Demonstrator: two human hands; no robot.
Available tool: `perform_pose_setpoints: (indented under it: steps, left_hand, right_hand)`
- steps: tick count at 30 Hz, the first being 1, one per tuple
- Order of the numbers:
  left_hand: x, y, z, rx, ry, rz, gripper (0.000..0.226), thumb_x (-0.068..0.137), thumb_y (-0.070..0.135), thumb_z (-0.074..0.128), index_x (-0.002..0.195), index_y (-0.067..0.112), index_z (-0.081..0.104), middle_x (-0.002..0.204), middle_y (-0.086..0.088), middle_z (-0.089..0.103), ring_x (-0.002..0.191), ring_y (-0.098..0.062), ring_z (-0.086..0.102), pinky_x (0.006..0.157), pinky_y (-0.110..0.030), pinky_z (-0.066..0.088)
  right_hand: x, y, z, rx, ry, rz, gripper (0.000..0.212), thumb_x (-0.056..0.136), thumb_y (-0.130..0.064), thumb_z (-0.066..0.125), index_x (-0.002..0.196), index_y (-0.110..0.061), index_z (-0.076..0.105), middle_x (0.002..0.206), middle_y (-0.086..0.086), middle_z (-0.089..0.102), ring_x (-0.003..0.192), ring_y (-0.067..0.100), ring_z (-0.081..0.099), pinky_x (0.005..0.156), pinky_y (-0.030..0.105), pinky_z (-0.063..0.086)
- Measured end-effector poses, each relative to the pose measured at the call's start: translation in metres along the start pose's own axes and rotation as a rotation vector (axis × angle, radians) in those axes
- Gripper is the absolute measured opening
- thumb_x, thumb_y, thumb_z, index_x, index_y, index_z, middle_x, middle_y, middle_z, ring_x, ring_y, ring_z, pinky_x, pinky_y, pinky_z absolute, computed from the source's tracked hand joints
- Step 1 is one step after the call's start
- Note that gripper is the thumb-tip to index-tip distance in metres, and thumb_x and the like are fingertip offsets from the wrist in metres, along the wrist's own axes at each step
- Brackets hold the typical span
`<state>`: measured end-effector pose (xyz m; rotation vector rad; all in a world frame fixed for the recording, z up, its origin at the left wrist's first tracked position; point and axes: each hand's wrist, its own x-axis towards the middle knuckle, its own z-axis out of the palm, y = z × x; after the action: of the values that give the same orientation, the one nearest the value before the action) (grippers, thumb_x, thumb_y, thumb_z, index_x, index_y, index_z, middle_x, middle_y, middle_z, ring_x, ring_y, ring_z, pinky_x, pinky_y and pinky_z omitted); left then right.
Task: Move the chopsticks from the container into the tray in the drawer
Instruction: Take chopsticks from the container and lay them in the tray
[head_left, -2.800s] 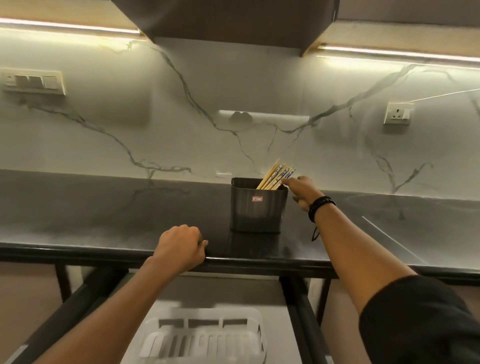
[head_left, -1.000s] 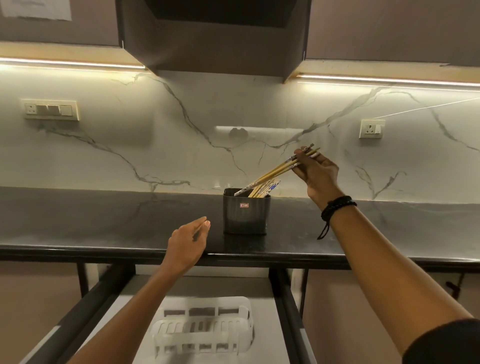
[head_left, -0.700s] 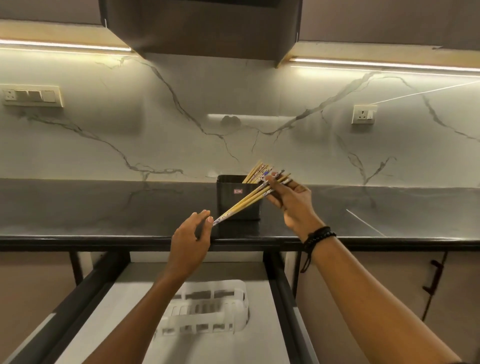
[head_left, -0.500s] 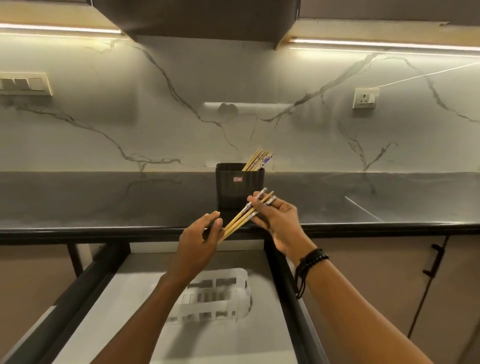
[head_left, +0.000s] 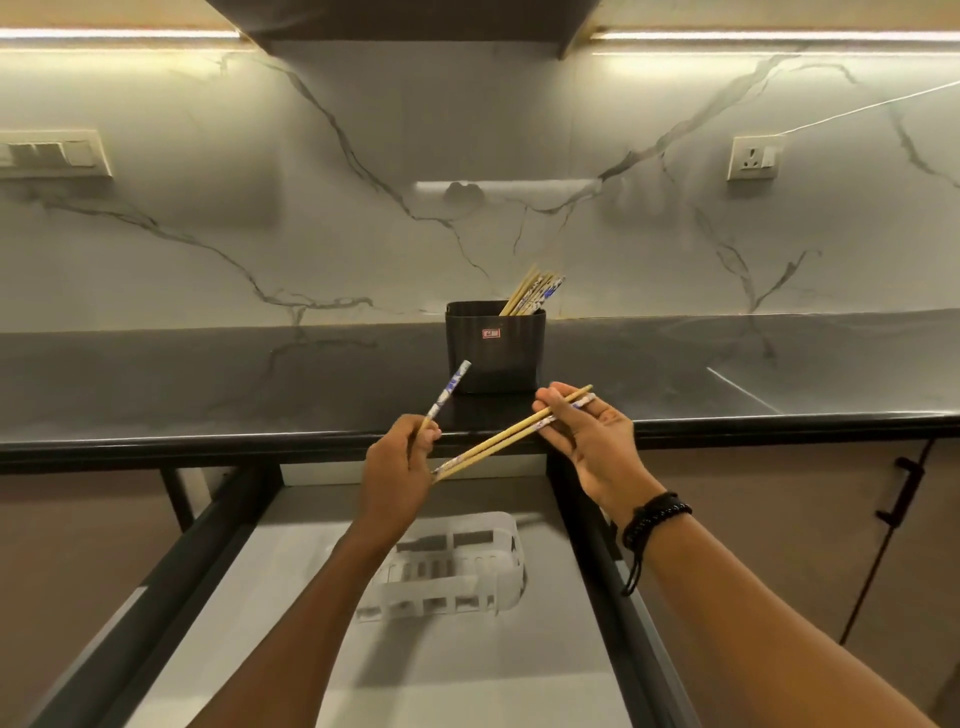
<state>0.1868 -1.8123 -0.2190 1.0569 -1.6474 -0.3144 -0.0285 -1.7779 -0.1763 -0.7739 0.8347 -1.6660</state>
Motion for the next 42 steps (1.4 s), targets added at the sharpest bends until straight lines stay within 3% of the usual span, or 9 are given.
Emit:
perform_pose_setpoints:
  steps: [3,9,13,17,19,25,30,34,42]
  left_hand:
    - [-0.002,0.002,-0.005,-0.013,0.081,-0.071,0.010,0.100,0.016,0.044,0.103,0.018,0.053,0.079,0.002,0.058,0.070,-0.009,0.059,0.060,-0.014,0.048]
    - [-0.005,-0.001,-0.002,-0.157,0.049,-0.514,0.028,0.095,0.037,0.052,0.096,0.010,0.056,0.079,-0.007,0.058,0.068,-0.016,0.052,0.057,-0.024,0.044]
    - [-0.007,0.003,-0.006,-0.375,0.010,-0.637,0.034,0.094,0.040,0.053,0.100,0.009,0.065,0.093,-0.007,0.070,0.063,-0.007,0.046,0.081,-0.035,0.051]
    - [-0.008,0.003,-0.012,-0.591,0.064,-0.699,0.028,0.092,0.027,0.060,0.108,0.005,0.066,0.070,-0.001,0.056,0.057,-0.007,0.041,0.052,-0.017,0.044]
    - [-0.007,0.001,-0.014,-0.623,0.098,-0.725,0.025,0.090,0.021,0.062,0.109,0.005,0.065,0.071,-0.002,0.054,0.059,-0.008,0.043,0.051,-0.016,0.044]
    - [-0.001,-0.007,-0.021,-0.592,0.316,-0.700,0.019,0.088,0.022,0.066,0.103,0.010,0.066,0.082,-0.002,0.062,0.072,-0.008,0.051,0.092,-0.038,0.050]
    - [0.002,-0.007,-0.025,-0.493,0.395,-0.626,0.020,0.089,0.025,0.064,0.099,0.007,0.065,0.077,-0.004,0.060,0.064,-0.008,0.049,0.073,-0.031,0.052]
    - [-0.002,-0.002,-0.019,-0.428,0.299,-0.518,0.021,0.090,0.025,0.062,0.097,0.006,0.065,0.079,-0.006,0.064,0.069,-0.010,0.057,0.068,-0.023,0.051]
    - [-0.013,0.015,-0.002,-0.349,0.075,-0.313,0.021,0.089,0.026,0.064,0.092,0.005,0.067,0.074,-0.002,0.066,0.062,-0.002,0.058,0.060,-0.013,0.049]
  right_hand:
    - [0.003,0.001,-0.011,0.145,0.117,0.014,0.028,0.085,-0.006,0.069,0.113,-0.002,0.064,0.110,0.015,0.071,0.102,0.025,0.071,0.079,0.034,0.061]
    - [0.005,0.007,-0.020,0.334,0.173,0.058,0.019,0.089,-0.006,0.064,0.108,-0.005,0.063,0.114,0.015,0.069,0.102,0.024,0.070,0.081,0.035,0.060]
    - [0.006,0.015,-0.018,0.339,0.136,0.106,0.016,0.090,-0.006,0.062,0.106,-0.004,0.063,0.113,0.016,0.069,0.102,0.025,0.069,0.074,0.034,0.062]
    - [0.005,0.022,-0.014,0.266,0.111,0.153,0.019,0.090,-0.006,0.063,0.109,-0.004,0.063,0.114,0.016,0.070,0.104,0.026,0.069,0.078,0.035,0.062]
    - [0.005,0.023,-0.013,0.215,0.117,0.155,0.018,0.091,-0.007,0.062,0.108,-0.003,0.063,0.113,0.016,0.070,0.104,0.026,0.069,0.083,0.036,0.060]
    - [0.004,0.011,-0.023,0.039,0.175,0.067,0.026,0.089,-0.008,0.065,0.113,0.000,0.062,0.110,0.019,0.069,0.103,0.026,0.070,0.092,0.041,0.056]
    - [0.006,0.010,-0.035,-0.304,0.184,-0.124,0.042,0.082,-0.016,0.073,0.116,0.002,0.056,0.102,0.022,0.071,0.092,0.027,0.074,0.075,0.031,0.062]
    - [0.002,0.019,-0.028,-0.666,0.075,-0.304,0.028,0.079,-0.024,0.077,0.095,-0.003,0.068,0.085,0.013,0.075,0.079,0.022,0.075,0.075,0.035,0.062]
    - [-0.022,0.038,0.016,-0.688,-0.224,-0.249,0.009,0.081,-0.022,0.074,0.089,-0.016,0.075,0.087,0.007,0.075,0.085,0.021,0.072,0.082,0.033,0.060]
